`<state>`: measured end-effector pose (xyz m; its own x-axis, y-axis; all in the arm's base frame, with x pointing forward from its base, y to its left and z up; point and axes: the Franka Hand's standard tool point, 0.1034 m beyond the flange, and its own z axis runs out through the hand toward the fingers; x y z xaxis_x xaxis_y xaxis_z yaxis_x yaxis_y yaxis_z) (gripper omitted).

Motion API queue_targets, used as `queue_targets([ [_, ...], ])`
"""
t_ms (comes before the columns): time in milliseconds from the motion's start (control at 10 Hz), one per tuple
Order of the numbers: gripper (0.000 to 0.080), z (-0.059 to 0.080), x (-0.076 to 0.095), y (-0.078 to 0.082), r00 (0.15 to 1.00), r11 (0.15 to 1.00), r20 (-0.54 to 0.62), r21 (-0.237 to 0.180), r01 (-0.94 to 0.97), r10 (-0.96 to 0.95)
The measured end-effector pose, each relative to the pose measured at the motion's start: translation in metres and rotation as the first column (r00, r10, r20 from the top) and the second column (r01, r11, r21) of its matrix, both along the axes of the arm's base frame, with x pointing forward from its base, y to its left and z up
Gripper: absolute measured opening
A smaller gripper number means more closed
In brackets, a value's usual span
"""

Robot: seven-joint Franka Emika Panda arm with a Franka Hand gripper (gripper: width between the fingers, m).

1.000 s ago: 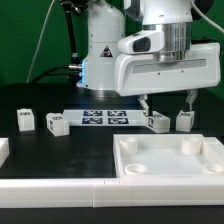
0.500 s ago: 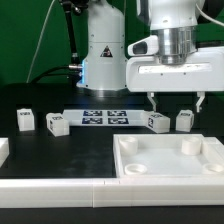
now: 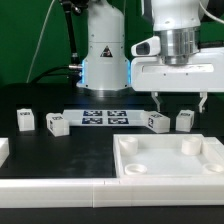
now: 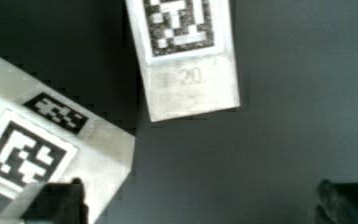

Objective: Assemble one leg

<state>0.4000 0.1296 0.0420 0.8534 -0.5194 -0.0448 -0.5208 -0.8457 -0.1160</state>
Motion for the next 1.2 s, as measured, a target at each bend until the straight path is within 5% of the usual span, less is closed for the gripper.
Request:
queue_targets([
  [200, 0.0649, -0.001, -0.001, -0.009, 0.990, 0.998, -0.137, 0.054, -0.037, 0.045],
  [800, 0.0649, 0.000, -0.014, 0.004, 0.865, 0.967, -0.468, 0.246, -0.069, 0.181],
  [1200, 0.0649, -0.003, -0.023, -0.001, 0.664, 0.922, -0.694, 0.386, 0.016, 0.279],
])
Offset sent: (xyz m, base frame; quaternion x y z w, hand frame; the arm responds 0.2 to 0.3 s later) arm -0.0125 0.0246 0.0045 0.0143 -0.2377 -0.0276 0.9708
